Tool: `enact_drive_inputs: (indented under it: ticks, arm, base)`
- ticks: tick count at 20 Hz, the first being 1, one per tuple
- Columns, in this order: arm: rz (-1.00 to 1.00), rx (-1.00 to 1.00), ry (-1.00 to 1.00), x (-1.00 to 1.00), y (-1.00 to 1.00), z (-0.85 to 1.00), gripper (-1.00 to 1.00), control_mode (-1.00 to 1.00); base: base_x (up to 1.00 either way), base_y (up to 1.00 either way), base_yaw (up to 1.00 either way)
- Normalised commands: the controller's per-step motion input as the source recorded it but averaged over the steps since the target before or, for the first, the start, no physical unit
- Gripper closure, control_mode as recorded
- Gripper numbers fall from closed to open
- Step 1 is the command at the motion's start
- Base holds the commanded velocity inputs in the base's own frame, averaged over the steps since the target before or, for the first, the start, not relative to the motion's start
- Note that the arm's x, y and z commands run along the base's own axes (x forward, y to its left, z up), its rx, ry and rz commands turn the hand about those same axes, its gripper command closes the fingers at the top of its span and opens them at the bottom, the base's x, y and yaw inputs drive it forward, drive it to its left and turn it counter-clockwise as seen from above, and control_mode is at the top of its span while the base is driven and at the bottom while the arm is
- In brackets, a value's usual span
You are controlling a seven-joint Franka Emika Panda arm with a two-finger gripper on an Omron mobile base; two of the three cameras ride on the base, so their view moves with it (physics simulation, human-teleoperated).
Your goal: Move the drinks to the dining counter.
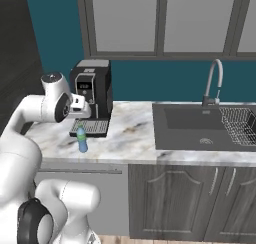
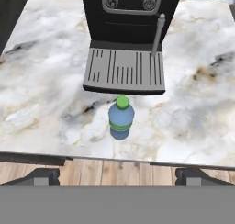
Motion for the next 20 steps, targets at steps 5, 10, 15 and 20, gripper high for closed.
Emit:
enact_drive_inputs:
  ticks: [5, 10, 15, 20]
  arm:
    - [0.00, -0.02, 0.00, 0.19, 0.01, -0.23, -1.00, -1.00]
    - [0.00, -0.02, 0.00, 0.09, 0.04, -0.24, -1.00, -1.00]
    - [0.00, 0.00, 0.00, 0.10, 0.00, -0.06, -1.00, -1.00]
    - [0.00, 0.00, 0.00, 0.13, 0.00, 0.00, -1.00, -1.00]
  base:
    - [0.00, 0.00, 0.00]
    - [0.00, 0.00, 0.00]
    - [0.00, 0.00, 0.00]
    - [0.00, 0.00, 0.00]
